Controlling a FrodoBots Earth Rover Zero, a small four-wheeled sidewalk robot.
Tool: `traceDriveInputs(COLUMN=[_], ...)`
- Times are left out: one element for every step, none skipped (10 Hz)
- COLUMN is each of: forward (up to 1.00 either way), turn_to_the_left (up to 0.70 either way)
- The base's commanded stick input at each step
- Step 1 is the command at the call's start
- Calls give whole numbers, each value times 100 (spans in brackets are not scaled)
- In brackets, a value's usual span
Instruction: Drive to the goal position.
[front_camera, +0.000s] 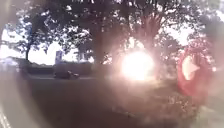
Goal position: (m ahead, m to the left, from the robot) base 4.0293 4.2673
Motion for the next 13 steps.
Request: traceDriveInputs(forward=[70, 70, 70, 70, 70, 70, 70, 70, 70, 70, 70, 70, 70], turn_to_the_left=[35, 35, 28, 20, 11, 2, 0, 0, 0, 0, 0, 0, 0])
